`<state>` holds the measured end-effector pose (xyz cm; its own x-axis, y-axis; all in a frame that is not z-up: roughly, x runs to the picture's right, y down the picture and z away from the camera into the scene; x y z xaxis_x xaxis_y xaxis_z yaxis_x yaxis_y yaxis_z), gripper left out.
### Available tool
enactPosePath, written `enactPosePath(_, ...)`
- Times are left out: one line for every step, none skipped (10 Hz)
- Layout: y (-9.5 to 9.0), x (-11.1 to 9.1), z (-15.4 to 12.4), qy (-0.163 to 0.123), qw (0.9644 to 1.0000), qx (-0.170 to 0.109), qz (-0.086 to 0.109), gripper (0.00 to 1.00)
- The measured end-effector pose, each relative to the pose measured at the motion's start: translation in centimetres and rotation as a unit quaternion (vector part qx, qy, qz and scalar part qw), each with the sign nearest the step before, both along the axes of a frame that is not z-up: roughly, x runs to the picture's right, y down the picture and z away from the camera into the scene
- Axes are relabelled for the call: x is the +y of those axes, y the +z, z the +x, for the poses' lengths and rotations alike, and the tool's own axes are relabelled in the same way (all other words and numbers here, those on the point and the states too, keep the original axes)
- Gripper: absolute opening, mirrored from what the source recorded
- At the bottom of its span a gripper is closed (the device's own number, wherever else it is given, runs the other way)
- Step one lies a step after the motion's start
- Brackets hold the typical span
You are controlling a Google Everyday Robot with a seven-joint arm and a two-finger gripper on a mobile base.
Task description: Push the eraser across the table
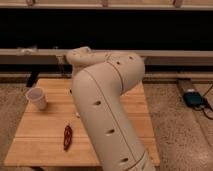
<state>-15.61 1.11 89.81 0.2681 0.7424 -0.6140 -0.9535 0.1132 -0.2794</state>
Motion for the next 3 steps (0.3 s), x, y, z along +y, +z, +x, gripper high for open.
enactPosePath(-0.02,0.05,-0.14,-0.001,1.0,0.0,0.0,0.8)
enactPosePath(-0.05,0.06,-0.2,-0.001,1.0,-0.001,-0.001,0.8)
enactPosePath(-0.03,0.09,-0.14,-0.001,1.0,0.0,-0.001,0.8)
